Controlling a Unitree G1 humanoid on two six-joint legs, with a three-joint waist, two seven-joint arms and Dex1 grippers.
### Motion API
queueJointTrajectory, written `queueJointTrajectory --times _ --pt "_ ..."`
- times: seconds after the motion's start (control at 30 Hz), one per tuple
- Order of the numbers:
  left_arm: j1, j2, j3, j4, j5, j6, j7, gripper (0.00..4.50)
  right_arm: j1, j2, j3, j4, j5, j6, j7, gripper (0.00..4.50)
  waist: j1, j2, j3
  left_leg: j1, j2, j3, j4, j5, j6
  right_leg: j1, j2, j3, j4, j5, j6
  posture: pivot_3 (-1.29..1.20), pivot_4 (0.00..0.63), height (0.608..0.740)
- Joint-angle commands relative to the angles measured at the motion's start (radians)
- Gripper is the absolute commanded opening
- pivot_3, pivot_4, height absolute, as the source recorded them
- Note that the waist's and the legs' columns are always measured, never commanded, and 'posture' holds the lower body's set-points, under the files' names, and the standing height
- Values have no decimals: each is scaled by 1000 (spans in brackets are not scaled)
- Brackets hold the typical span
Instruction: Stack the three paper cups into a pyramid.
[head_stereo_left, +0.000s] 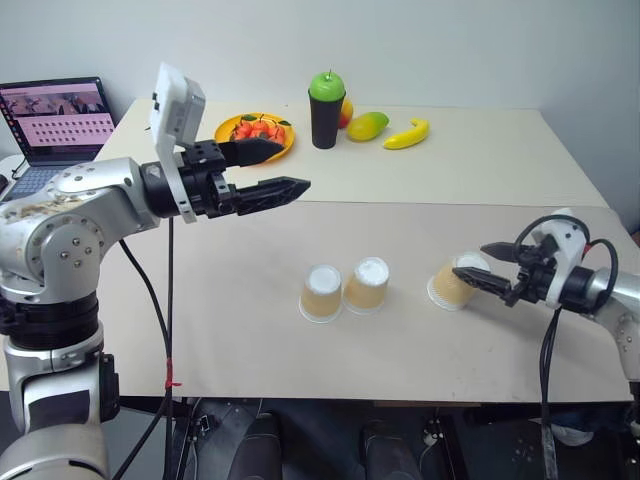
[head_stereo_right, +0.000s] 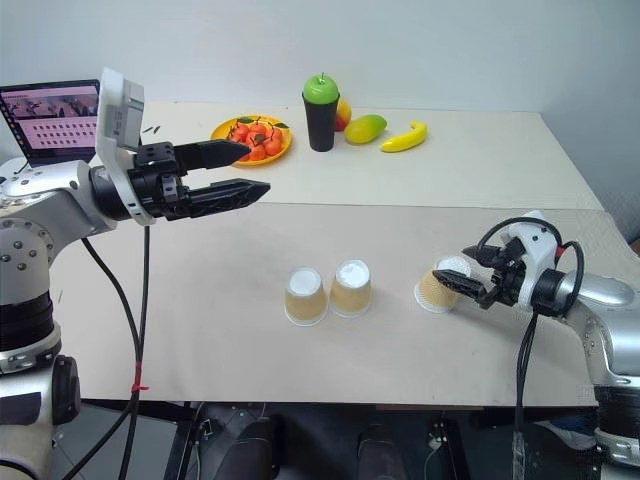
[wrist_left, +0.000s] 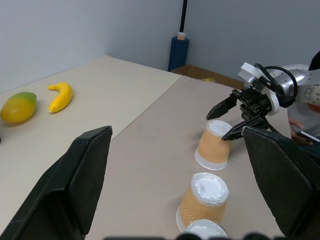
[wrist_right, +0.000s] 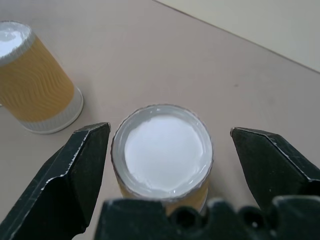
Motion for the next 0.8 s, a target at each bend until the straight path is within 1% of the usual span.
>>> queueJointTrajectory --times 0.03,0.2,0.33,0.47,0.5,0.63,0.8 --pt "-7 -4 4 -12 4 -27 1 4439 5 0 -8 -26 1 -18 7 4500 0 0 0 0 0 0 0 0 0 0 0 0 0 0 0 0 150 735" --pt "-11 -5 1 -7 6 -30 -3 4439 2 13 4 -18 -6 -24 1 4500 -2 0 0 0 0 0 0 0 0 0 0 0 0 0 0 0 150 735" --pt "-2 12 -5 -10 9 -30 -18 4439 -4 22 21 -14 -15 -26 -3 4500 -1 0 0 0 0 0 0 0 0 0 0 0 0 0 0 0 150 735" --pt "-7 20 -2 -11 3 -22 -23 4500 -10 30 34 -7 -26 -36 -5 3460 -1 0 0 0 0 0 0 0 0 0 0 0 0 0 0 0 150 735" --pt "-4 29 0 -13 -2 -16 -30 4500 -20 32 30 -9 -23 -31 -8 3071 -1 0 0 0 0 0 0 0 0 0 0 0 0 0 0 0 150 735" --pt "45 67 4 -40 -17 -1 -64 4500 -64 10 12 -28 -1 4 1 3071 -9 0 0 0 0 0 0 0 0 0 0 0 0 0 0 0 150 735" --pt "203 154 -18 -124 24 -62 -166 4500 -175 -53 14 -86 57 93 42 3071 -20 1 0 0 0 0 -1 0 0 -1 0 1 0 0 0 0 150 735"
